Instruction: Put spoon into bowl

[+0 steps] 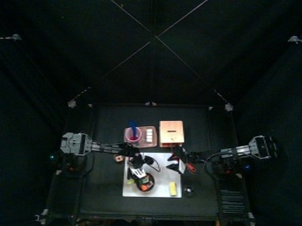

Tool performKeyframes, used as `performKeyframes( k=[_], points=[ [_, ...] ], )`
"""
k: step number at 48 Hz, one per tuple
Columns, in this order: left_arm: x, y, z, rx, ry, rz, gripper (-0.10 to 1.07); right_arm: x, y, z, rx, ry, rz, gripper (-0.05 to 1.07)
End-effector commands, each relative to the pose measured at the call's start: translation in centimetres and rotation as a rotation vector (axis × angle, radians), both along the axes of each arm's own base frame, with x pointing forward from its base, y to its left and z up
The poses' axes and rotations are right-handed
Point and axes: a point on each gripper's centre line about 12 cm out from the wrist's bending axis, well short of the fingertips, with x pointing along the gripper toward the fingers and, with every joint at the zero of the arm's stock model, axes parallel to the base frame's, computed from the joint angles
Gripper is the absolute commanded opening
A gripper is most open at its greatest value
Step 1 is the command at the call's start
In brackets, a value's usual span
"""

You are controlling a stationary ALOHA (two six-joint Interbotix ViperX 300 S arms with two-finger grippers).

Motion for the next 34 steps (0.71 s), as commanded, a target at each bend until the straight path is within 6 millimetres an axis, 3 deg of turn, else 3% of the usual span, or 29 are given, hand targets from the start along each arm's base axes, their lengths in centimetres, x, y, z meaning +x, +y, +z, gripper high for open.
performKeyframes(
  k=[1,16,34],
  points=[
    [0.6,0.0,1.5,0.008,-0.048,-0.006,0.74,0.3,0.0,0.8,-0.002,-0.033,0.0,0.86],
    [0.8,0.2,1.1,0.023,-0.042,-0.013,0.85,0.1,0.2,0.6,0.007,-0.027,-0.001,0.86],
    [1.1,1.8,4.3,0.184,-0.207,-0.031,0.85,0.2,0.4,1.2,0.015,-0.046,0.003,0.86]
  ],
)
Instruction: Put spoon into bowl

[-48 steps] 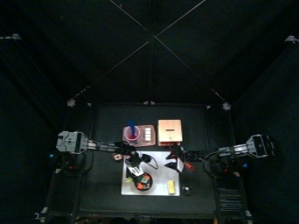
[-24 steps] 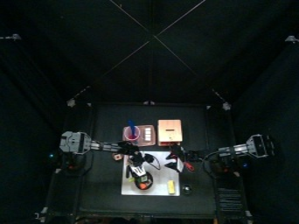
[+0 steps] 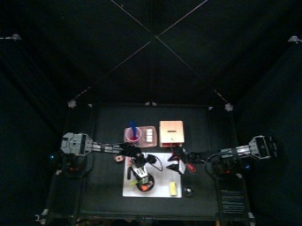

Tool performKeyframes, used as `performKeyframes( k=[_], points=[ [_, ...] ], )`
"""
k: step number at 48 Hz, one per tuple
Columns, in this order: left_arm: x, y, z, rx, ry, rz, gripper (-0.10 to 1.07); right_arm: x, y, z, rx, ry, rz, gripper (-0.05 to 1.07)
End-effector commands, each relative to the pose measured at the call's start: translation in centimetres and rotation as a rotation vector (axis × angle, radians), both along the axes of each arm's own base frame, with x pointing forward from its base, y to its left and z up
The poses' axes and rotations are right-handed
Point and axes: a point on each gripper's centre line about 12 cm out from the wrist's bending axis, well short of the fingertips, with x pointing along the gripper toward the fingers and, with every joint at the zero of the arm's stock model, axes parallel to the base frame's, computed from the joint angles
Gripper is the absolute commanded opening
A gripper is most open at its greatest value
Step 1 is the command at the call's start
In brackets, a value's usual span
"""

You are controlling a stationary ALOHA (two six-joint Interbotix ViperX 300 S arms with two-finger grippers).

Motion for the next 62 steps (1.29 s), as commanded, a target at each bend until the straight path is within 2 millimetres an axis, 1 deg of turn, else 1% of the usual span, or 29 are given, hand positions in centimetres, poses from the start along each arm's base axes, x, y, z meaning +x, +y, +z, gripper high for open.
performKeyframes(
  k=[1,3,8,15,21,28,36,43,49,55,58,62],
  points=[
    [0.3,0.6,2.9,0.048,-0.118,0.009,0.85,0.2,0.2,1.3,0.008,-0.048,0.001,0.86],
    [0.2,0.8,3.3,0.066,-0.148,0.013,0.85,0.1,0.3,1.4,0.014,-0.052,-0.001,0.86],
    [-0.3,1.2,3.6,0.108,-0.202,0.023,0.85,-0.1,0.3,1.7,0.032,-0.061,-0.011,0.86],
    [-1.5,1.7,3.3,0.156,-0.278,0.05,0.84,-0.3,0.3,2.1,0.059,-0.069,-0.027,0.86],
    [-2.6,2.1,3.9,0.184,-0.368,0.081,0.84,-0.4,0.4,2.6,0.066,-0.085,-0.025,0.86],
    [-4.6,2.0,3.6,0.233,-0.486,0.109,0.84,-0.4,0.4,3.0,0.067,-0.1,-0.025,0.86],
    [-6.8,2.0,3.2,0.286,-0.623,0.128,0.84,-0.4,0.3,3.0,0.077,-0.1,-0.035,0.86],
    [-7.7,1.2,3.3,0.348,-0.79,0.086,0.84,-0.4,0.3,2.8,0.103,-0.089,-0.053,0.86],
    [-8.4,0.1,3.6,0.403,-0.98,0.011,0.84,-0.4,0.4,2.9,0.111,-0.093,-0.055,0.86],
    [-9.3,-0.4,4.3,0.43,-1.177,-0.021,0.84,-0.4,0.6,3.0,0.103,-0.098,-0.042,0.86],
    [-10.0,-0.6,4.3,0.431,-1.242,-0.024,0.84,-0.5,0.6,3.0,0.103,-0.098,-0.041,0.86],
    [-11.2,-0.6,3.6,0.428,-1.284,-0.024,0.84,-0.5,0.7,3.0,0.099,-0.096,-0.037,0.86]
  ],
)
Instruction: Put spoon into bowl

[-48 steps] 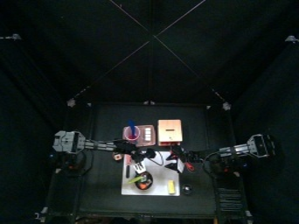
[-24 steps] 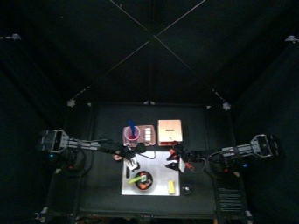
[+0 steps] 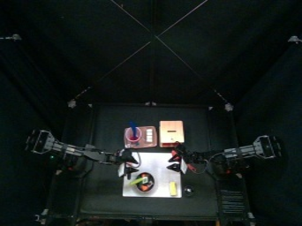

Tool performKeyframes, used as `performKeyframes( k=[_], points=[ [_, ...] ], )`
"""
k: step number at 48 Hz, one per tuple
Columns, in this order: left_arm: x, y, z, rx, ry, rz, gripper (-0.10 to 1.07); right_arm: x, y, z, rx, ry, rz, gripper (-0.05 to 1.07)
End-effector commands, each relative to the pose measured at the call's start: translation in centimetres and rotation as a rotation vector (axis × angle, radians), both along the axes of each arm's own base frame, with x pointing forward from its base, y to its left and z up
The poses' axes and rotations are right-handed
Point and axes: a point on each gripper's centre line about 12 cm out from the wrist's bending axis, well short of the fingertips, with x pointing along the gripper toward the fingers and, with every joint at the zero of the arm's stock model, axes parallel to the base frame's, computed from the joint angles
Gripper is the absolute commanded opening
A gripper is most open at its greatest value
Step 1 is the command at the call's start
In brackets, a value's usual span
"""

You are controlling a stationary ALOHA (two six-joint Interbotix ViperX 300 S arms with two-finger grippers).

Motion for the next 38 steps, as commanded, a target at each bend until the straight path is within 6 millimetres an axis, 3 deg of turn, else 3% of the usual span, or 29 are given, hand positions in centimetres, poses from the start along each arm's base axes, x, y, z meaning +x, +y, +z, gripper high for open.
performKeyframes(
  k=[1,12,38],
  points=[
    [-0.9,-0.1,0.3,-0.001,-0.079,-0.014,0.83,0.2,0.1,1.0,-0.006,-0.035,0.008,0.86],
    [-2.2,0.2,-0.4,0.001,-0.073,-0.01,0.83,0.2,0.0,1.1,-0.026,-0.038,0.014,0.86],
    [-2.5,1.0,-0.2,0.007,-0.077,0.014,0.83,0.2,-0.3,0.6,-0.016,-0.021,0.0,0.86]
  ],
)
